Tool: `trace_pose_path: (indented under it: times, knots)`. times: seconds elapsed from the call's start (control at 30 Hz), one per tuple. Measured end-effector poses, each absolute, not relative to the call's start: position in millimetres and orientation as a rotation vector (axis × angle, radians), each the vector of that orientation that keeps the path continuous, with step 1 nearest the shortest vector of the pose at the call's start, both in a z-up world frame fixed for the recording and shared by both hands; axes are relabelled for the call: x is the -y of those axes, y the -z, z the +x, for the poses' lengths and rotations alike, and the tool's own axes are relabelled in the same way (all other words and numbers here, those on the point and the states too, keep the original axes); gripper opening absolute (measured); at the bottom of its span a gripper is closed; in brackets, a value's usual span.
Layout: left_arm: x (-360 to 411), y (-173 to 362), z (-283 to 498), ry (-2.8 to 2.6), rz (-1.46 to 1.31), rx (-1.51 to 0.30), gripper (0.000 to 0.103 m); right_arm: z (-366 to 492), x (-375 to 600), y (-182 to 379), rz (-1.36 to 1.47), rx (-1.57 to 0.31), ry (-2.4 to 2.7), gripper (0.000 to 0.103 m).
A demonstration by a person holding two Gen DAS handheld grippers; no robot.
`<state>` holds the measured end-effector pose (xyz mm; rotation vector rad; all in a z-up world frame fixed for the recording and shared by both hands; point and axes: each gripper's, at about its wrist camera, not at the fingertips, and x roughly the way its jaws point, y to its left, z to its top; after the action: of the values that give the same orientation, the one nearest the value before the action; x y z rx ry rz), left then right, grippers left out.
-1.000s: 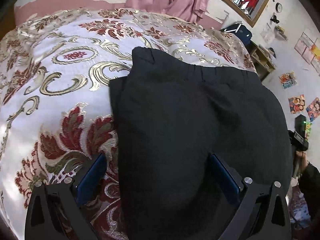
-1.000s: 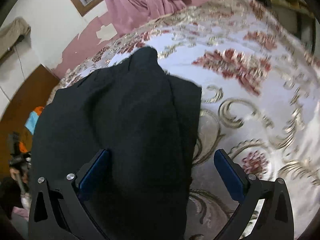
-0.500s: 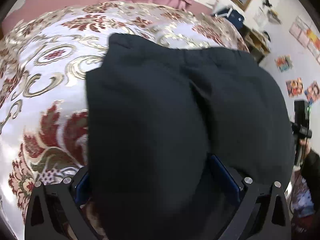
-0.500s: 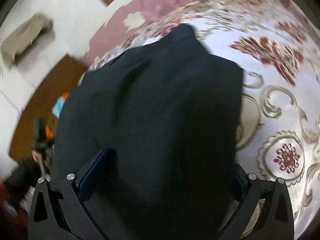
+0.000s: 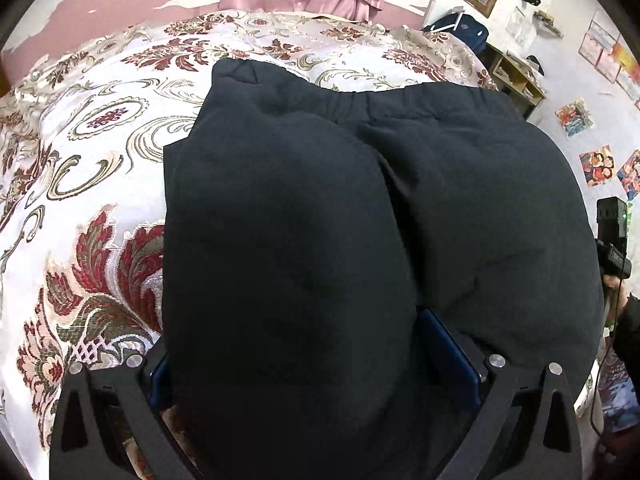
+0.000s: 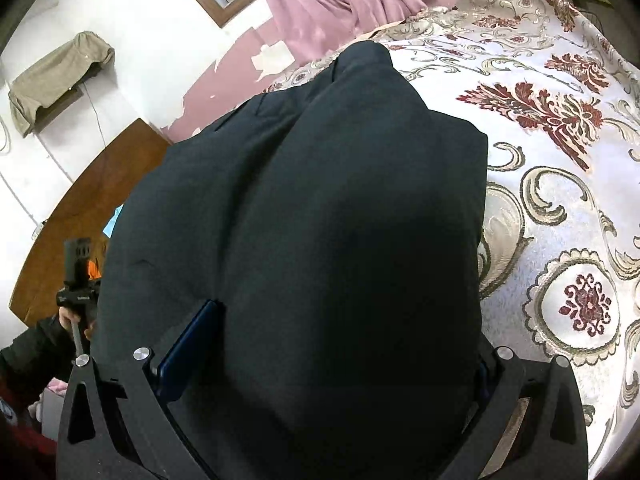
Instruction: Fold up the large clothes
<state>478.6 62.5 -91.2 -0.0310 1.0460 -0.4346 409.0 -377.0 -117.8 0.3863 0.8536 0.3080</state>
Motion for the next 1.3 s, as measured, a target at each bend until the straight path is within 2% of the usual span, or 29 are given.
trace_pose_path:
  times: [0.27, 0.43, 0.7, 0.8, 0.87, 0.9, 0.97, 1.0, 1.07, 1.17, 1.3]
  knots:
    - [-60, 91, 477, 0.424, -0.019, -1.036, 0.103, 413, 390, 117, 0.387, -0.933, -0.269, 0.102]
    - [-59, 90, 486, 0.415, -0.039, -1.107, 0.103, 420, 387, 113, 0.405, -1.004, -0.224, 0.102]
    - [-53, 86, 493, 0.362, -0.077, -1.196, 0.101, 412, 365, 103, 0.440, -1.008, -0.128, 0.102]
    - [-58, 82, 493, 0.364, -0.146, -1.203, 0.088, 407, 358, 99, 0.420, -1.004, -0.114, 0.090]
    - [-66, 80, 494, 0.363, -0.204, -1.208, 0.076, 403, 356, 95, 0.418, -1.009, -0.117, 0.079]
    - [-70, 81, 494, 0.357, -0.242, -1.212, 0.071, 399, 355, 93, 0.411, -1.011, -0.120, 0.077]
    - [-77, 82, 495, 0.357, -0.308, -1.220, 0.056, 393, 355, 90, 0.391, -1.014, -0.120, 0.067]
    - [-79, 81, 494, 0.357, -0.329, -1.219, 0.053, 390, 354, 88, 0.378, -1.012, -0.120, 0.064]
    - [-76, 77, 489, 0.354, -0.329, -1.207, 0.040, 384, 349, 81, 0.347, -1.002, -0.114, 0.050]
    - [-71, 66, 483, 0.346, -0.304, -1.181, 0.025, 377, 343, 69, 0.306, -0.983, -0.100, 0.033]
    - [-71, 44, 476, 0.344, -0.321, -1.153, 0.019, 370, 333, 46, 0.265, -0.947, -0.100, 0.024]
